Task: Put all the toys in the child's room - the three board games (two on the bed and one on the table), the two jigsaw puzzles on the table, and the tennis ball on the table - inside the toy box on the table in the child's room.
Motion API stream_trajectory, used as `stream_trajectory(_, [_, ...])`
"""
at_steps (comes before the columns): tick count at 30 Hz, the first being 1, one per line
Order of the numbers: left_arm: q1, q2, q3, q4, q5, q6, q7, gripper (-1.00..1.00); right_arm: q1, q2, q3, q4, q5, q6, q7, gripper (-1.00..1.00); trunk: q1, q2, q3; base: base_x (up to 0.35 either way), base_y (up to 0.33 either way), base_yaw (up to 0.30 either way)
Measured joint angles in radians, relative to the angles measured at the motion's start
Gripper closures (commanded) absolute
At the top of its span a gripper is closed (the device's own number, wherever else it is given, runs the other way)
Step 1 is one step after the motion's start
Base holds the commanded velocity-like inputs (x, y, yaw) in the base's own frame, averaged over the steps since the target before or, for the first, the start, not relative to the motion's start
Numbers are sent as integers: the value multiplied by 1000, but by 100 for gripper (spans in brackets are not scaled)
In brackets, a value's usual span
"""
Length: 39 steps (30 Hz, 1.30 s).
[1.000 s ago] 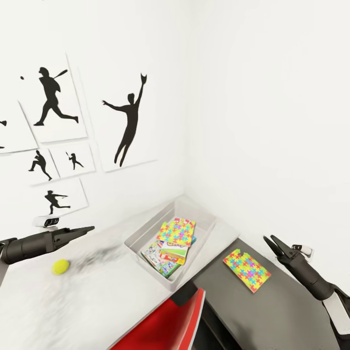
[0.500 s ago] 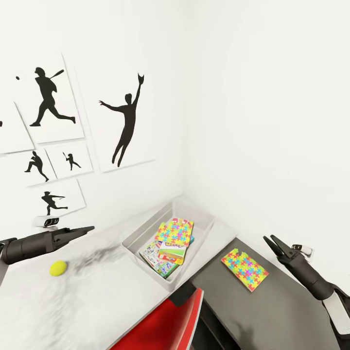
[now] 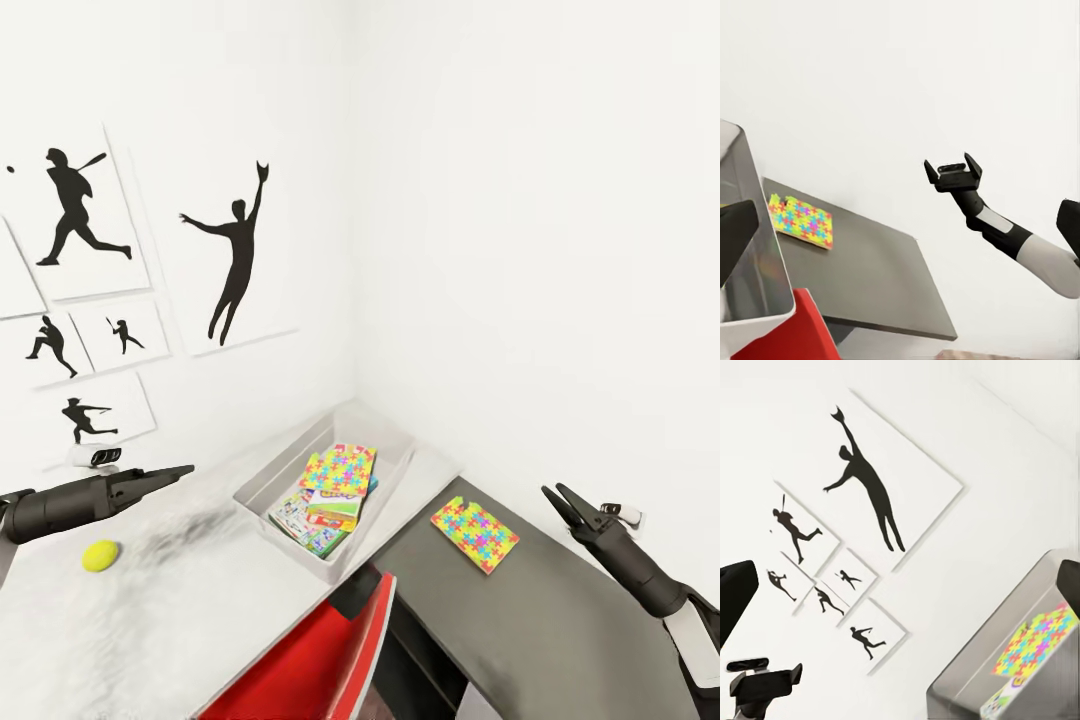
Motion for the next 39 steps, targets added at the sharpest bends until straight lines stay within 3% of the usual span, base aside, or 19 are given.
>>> stream_trajectory(13, [0,0,0,0,0,-1,0,-100,0,0,0,0,2,0,-1,-100,0,0,17,-190,-20,-200])
stream_trajectory(29, [1,1,1,0,0,-1,0,-100,0,0,-1,0,0,-2,-23,-100,0,0,38,-189,-201,-200])
stream_trajectory(31, [0,1,1,0,0,-1,0,-100,0,-2,-3,1,0,-2,-73,-100,0,0,40,-179,-249,-184])
stream_trajectory(35, [0,2,1,0,1,-8,0,-100,0,-9,-11,4,-3,5,-317,-100,0,0,44,-173,-250,-166])
stream_trajectory(39, [0,2,1,0,1,-11,0,-100,0,-12,-24,4,-9,13,-507,-100,0,0,48,-168,-251,-158])
